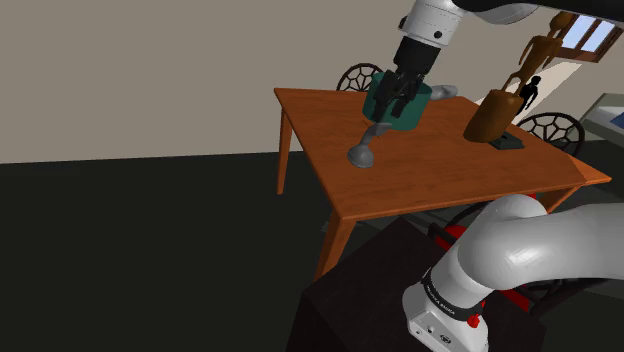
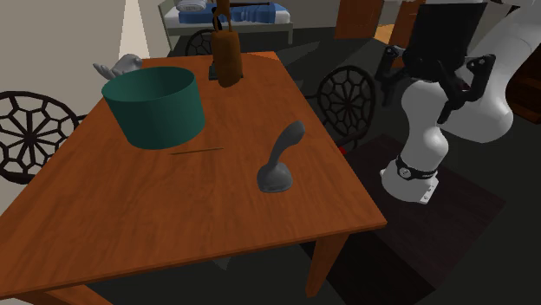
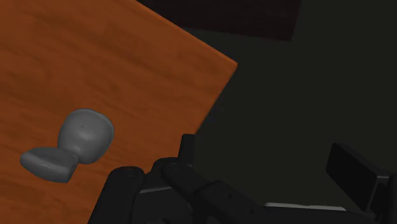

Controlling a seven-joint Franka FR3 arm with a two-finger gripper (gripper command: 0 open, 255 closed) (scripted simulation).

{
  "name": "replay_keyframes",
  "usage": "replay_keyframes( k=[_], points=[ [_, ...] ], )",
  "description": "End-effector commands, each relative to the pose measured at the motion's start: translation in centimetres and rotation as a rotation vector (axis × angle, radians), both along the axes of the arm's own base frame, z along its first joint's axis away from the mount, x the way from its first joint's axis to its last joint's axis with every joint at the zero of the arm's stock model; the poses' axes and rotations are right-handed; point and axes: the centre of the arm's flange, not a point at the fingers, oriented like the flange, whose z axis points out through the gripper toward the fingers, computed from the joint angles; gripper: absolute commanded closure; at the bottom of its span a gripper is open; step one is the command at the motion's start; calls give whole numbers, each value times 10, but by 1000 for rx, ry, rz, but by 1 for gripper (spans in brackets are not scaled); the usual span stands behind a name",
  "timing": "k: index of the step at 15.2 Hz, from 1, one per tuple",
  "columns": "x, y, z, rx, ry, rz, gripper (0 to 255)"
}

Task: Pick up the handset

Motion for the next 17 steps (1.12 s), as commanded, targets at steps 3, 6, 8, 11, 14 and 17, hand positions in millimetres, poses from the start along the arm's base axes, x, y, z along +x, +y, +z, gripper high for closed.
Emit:
replay_keyframes(
  k=[3, 6, 8, 11, 14, 17],
  points=[
    [18, -19, -8, 10, 7, -49, 0],
    [43, -50, -19, 25, 17, -123, 0],
    [58, -71, -28, 35, 24, -172, 0],
    [79, -104, -41, 49, 34, -245, 0],
    [97, -138, -55, 64, 44, -319, 0],
    [112, -173, -69, 79, 54, -392, 0]
  ],
)
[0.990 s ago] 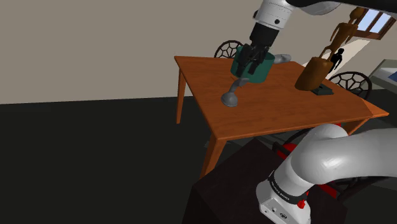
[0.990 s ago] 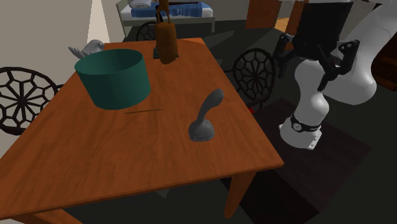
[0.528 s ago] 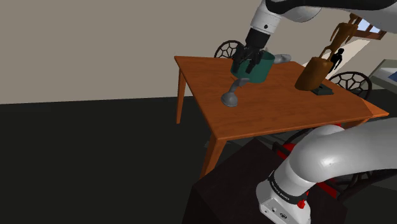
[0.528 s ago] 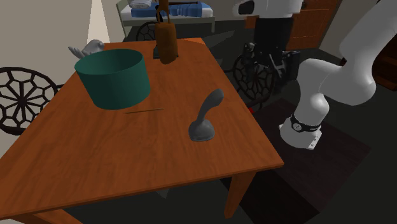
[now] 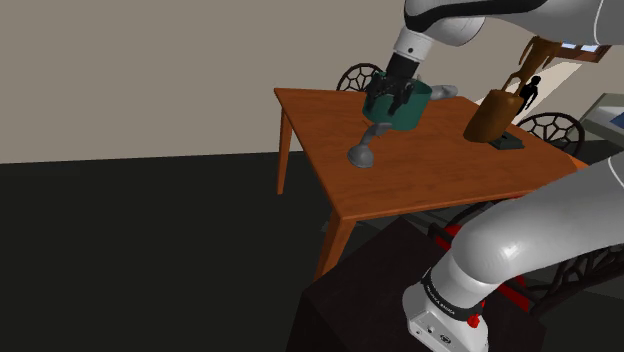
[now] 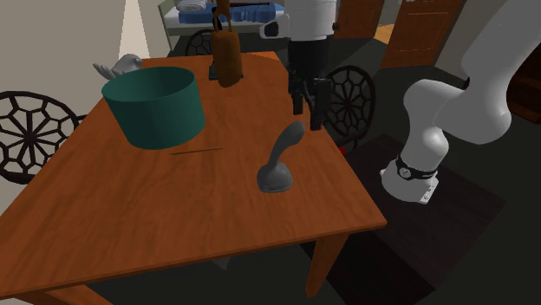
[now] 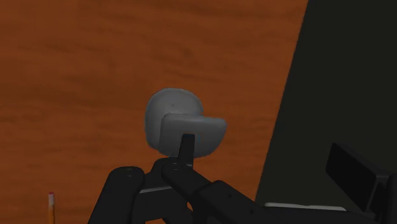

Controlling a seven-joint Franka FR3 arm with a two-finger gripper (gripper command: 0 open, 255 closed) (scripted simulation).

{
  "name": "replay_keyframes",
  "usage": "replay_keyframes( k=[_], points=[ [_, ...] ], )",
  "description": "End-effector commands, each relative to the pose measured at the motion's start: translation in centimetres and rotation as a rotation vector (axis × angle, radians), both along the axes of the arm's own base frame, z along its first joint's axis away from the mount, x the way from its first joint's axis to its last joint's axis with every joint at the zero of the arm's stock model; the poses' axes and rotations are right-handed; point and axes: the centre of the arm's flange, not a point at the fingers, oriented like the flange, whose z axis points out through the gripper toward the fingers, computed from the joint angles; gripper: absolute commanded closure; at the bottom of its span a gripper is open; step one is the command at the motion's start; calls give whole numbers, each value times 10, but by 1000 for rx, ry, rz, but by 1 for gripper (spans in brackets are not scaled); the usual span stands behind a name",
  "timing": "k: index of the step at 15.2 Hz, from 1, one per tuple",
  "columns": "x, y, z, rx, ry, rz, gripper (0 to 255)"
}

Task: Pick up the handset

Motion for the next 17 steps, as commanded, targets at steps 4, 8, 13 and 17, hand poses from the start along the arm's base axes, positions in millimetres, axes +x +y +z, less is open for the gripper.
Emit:
replay_keyframes(
  k=[4, 8, 13, 17],
  points=[
    [21, -52, -24, 21, 15, -112, 0],
    [21, -52, -45, 21, 15, -112, 0],
    [21, -52, -64, 21, 15, -112, 0],
    [20, -52, -63, 21, 15, -112, 255]
  ],
)
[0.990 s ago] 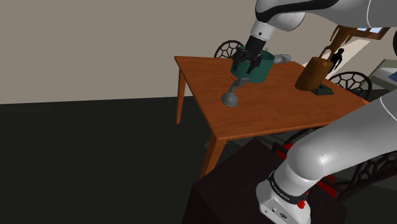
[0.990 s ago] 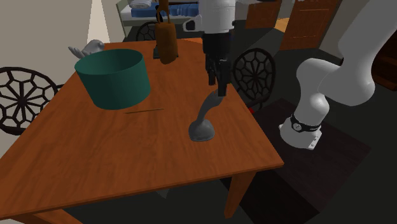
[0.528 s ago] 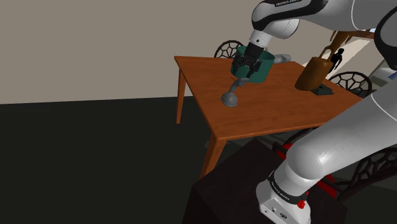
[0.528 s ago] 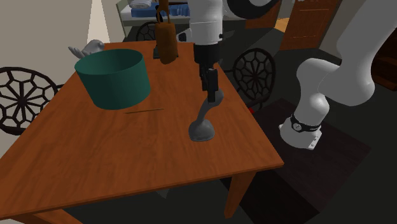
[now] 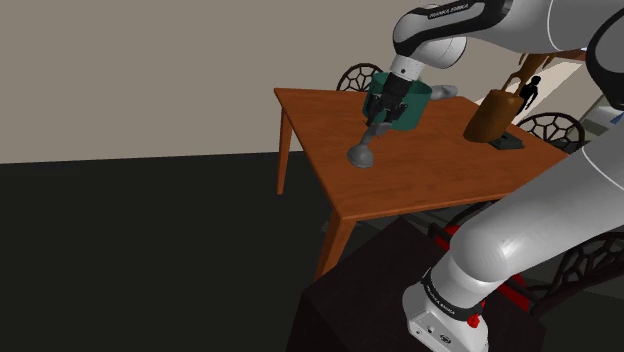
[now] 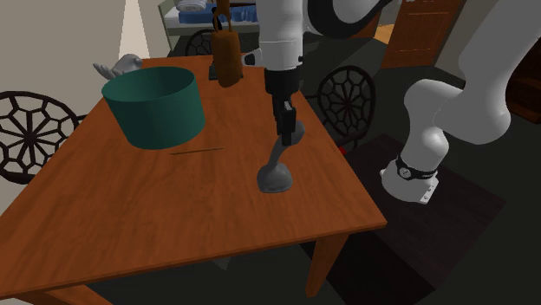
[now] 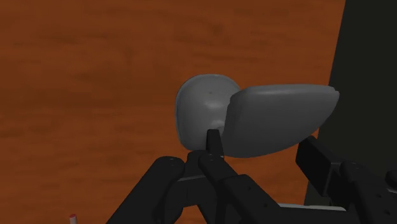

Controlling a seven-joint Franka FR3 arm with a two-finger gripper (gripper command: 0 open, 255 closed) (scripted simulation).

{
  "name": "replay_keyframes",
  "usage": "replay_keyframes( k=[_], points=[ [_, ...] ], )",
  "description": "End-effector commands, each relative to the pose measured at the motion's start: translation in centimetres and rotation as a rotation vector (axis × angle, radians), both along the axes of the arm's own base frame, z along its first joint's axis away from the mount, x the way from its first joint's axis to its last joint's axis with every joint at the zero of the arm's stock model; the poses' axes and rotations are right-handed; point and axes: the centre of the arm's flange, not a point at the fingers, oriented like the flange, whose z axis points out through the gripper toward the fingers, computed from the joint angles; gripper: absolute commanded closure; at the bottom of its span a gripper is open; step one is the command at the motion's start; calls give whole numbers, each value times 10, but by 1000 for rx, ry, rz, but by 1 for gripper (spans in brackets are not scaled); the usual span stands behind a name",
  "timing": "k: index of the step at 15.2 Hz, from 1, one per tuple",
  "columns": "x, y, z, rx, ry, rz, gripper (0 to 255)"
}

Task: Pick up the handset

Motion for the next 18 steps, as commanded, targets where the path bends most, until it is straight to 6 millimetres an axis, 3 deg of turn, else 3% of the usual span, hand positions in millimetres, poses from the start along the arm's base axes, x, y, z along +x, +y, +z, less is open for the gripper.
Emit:
replay_keyframes(
  k=[1, 6, 18],
  points=[
    [0, 0, -1, 0, 2, 0, 255],
    [0, 0, -1, 0, 2, 0, 255],
    [0, 0, 62, 0, 2, 0, 255]
  ],
)
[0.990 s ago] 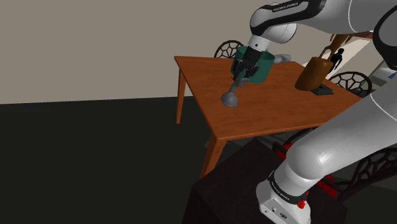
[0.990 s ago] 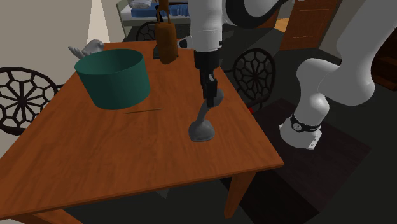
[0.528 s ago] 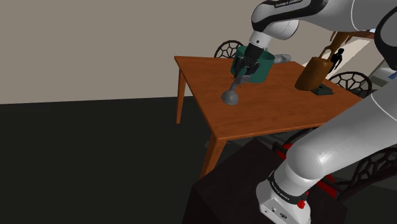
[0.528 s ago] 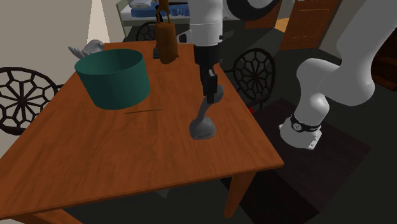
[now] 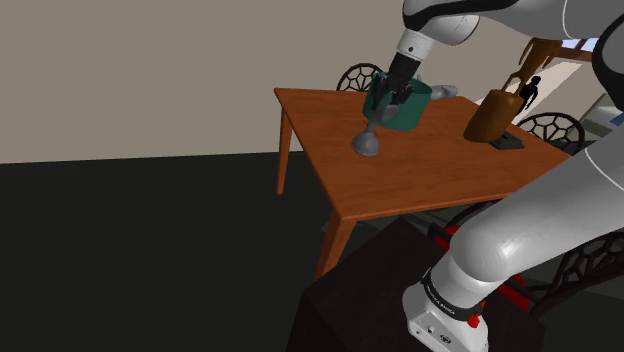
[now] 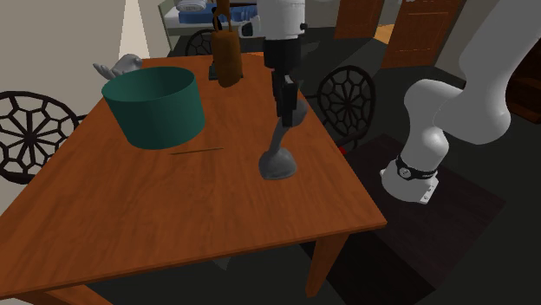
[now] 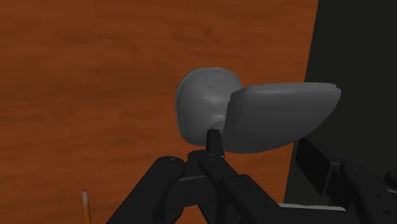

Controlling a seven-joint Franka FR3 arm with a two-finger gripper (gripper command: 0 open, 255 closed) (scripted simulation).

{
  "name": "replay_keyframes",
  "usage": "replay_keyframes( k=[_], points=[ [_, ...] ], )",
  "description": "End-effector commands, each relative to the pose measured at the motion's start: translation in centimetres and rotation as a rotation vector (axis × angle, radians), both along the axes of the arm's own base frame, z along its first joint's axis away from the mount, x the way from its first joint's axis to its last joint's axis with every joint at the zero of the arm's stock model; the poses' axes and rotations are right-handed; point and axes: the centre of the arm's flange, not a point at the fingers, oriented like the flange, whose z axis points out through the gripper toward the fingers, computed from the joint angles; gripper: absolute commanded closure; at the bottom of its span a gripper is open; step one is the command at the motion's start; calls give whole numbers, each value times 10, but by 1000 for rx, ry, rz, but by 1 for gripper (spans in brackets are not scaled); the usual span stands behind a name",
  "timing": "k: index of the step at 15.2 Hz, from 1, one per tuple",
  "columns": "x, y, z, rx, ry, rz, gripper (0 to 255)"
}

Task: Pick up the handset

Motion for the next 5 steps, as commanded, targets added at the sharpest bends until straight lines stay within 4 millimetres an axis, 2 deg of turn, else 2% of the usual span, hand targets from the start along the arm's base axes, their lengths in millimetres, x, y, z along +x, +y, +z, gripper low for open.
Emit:
replay_keyframes(
  k=[1, 3, 5],
  points=[
    [-1, 1, 11, 0, 0, 0, 255],
    [-1, 1, 22, 0, 0, 0, 255],
    [-1, 1, 23, 0, 0, 0, 255]
  ],
)
